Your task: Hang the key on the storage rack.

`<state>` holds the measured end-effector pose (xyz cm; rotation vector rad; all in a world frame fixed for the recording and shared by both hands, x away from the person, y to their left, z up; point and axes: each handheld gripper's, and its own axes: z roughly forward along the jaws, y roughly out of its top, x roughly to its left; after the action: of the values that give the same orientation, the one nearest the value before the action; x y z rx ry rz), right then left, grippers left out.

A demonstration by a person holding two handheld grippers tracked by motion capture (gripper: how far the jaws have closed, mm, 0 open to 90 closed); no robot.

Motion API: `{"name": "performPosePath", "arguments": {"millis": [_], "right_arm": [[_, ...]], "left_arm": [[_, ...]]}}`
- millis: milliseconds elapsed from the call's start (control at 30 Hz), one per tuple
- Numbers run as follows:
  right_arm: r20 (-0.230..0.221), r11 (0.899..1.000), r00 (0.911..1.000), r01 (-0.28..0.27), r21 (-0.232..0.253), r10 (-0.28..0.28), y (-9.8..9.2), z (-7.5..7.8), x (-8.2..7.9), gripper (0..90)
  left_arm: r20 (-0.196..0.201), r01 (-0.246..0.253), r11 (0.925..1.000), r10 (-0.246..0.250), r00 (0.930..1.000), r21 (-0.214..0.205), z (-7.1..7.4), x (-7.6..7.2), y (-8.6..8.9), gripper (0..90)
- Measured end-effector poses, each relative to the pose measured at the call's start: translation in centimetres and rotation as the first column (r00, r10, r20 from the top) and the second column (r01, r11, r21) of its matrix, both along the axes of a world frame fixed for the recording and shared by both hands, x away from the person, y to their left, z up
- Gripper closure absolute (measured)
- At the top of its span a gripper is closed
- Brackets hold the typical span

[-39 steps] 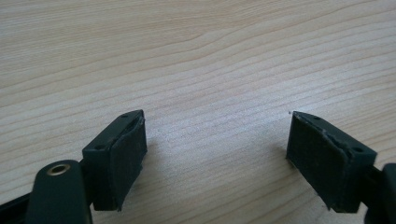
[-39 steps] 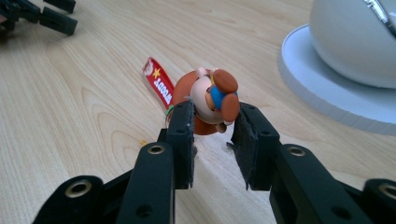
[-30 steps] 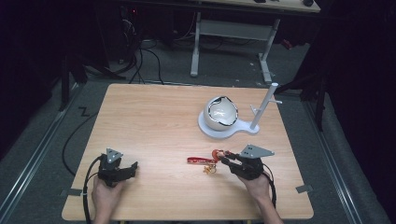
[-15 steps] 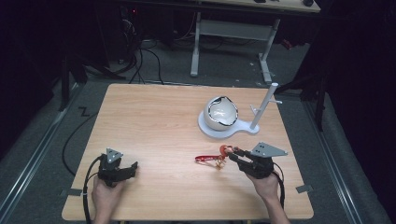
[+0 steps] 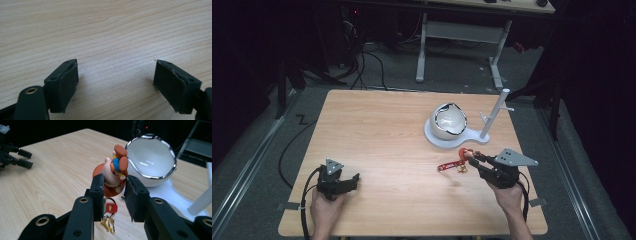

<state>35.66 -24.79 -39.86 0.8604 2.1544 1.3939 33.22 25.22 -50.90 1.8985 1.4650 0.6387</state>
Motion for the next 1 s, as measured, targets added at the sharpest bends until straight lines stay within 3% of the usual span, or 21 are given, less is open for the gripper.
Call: {"name": "performPosePath", "arguments": {"millis": [467,767,1000], "right_arm": [[0.063,0.999,0.997,0.045,0.011,-0.045,-1.6,2.7,-0.3,69.9],[0.107,0.996,0.9898,0.092,0.024,-0.094,-3.1,4.7,-0.3,69.8],[0.107,0.993,0.9876,0.111,0.045,-0.115,-4.0,5.5,0.0,69.9]], "left_arm": [[0.0,0.0,1.0,0.0,1.0,0.0,0.0,0.0,0.0,20.5],[0.0,0.0,1.0,0.0,1.0,0.0,0.0,0.0,0.0,20.5],[0.0,0.0,1.0,0.0,1.0,0.0,0.0,0.0,0.0,20.5]]}}
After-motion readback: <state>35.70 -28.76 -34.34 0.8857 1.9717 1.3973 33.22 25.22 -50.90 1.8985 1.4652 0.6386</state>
